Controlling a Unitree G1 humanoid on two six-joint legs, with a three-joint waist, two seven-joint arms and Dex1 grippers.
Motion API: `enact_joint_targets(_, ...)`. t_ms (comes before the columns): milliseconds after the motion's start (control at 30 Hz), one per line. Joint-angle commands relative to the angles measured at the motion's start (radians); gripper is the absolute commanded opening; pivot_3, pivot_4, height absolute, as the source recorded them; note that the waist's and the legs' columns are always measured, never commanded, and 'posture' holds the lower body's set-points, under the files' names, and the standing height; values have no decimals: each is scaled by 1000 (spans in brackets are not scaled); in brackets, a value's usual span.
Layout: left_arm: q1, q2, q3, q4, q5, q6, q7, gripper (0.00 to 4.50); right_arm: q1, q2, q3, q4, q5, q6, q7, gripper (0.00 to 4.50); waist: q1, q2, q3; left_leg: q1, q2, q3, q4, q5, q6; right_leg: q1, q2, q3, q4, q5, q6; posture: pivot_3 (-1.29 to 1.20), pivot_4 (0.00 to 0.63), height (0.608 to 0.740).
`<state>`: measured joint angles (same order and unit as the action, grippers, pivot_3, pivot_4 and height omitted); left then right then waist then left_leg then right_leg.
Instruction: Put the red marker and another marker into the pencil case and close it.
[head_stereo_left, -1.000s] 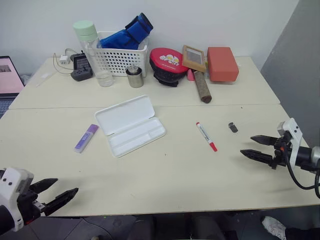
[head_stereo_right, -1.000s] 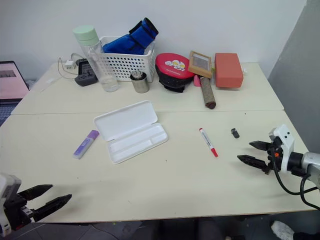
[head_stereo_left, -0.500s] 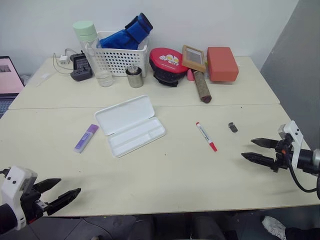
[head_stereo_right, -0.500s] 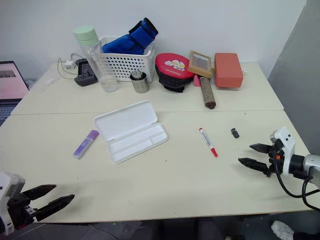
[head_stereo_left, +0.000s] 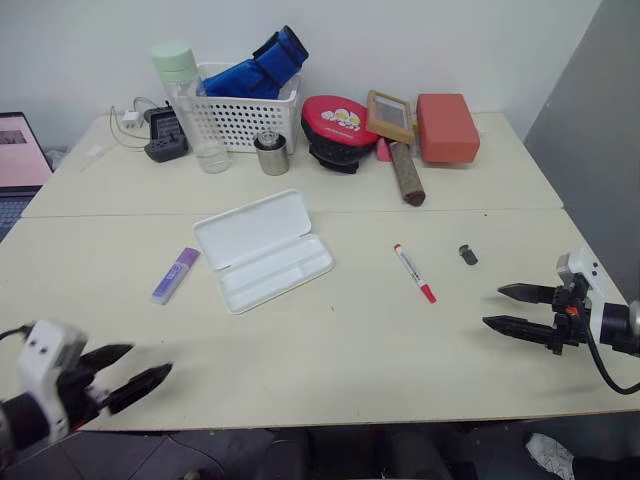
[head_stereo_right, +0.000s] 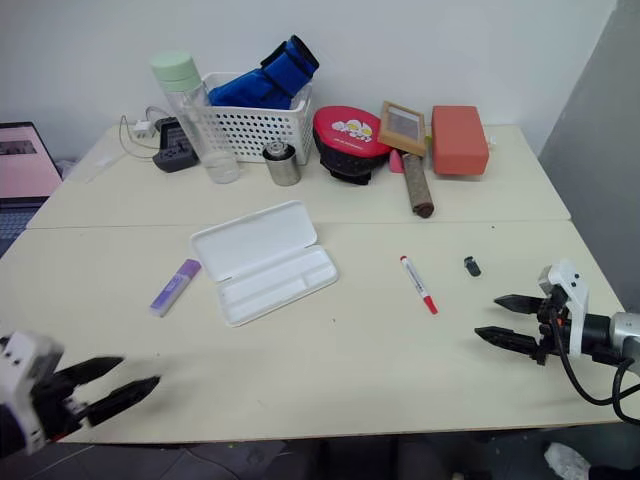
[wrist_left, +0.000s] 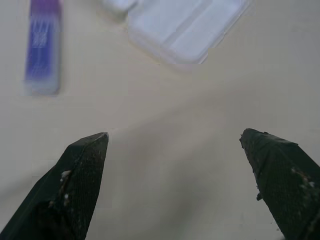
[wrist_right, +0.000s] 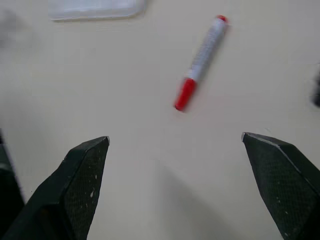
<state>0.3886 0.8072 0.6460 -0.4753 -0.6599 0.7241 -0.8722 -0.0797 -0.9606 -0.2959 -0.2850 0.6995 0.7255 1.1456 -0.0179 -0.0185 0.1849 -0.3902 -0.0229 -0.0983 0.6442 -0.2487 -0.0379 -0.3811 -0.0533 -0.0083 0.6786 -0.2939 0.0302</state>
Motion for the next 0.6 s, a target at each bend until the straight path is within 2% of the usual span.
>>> enact_joint_targets(33, -127, 46, -160, -35, 15, 9, 18, 4500, -94, -2, -40, -83, 88, 14, -12, 4460, -2, -1, 0, 1, 0, 0, 0, 0, 0, 0, 0, 0, 0, 1, -2, 0, 150, 740)
enact_joint_targets(333, -521, 10, -535, 150, 131, -42, 14, 4500, -198, 25, 13, -187, 68, -4, -129, 4460, 2, -1, 0, -1, -1, 2, 0, 0, 0, 0, 1, -2, 0, 3, -3, 0, 150, 740)
enact_joint_targets(600, -703, -49, -727, 378, 269, -142, -50, 4500, -223, 38, 49, -255, 78, -5, -187, 4460, -2, -1, 0, -2, -1, 2, 0, 0, 0, -2, 4, -2, 1, 3, -3, 0, 150, 740)
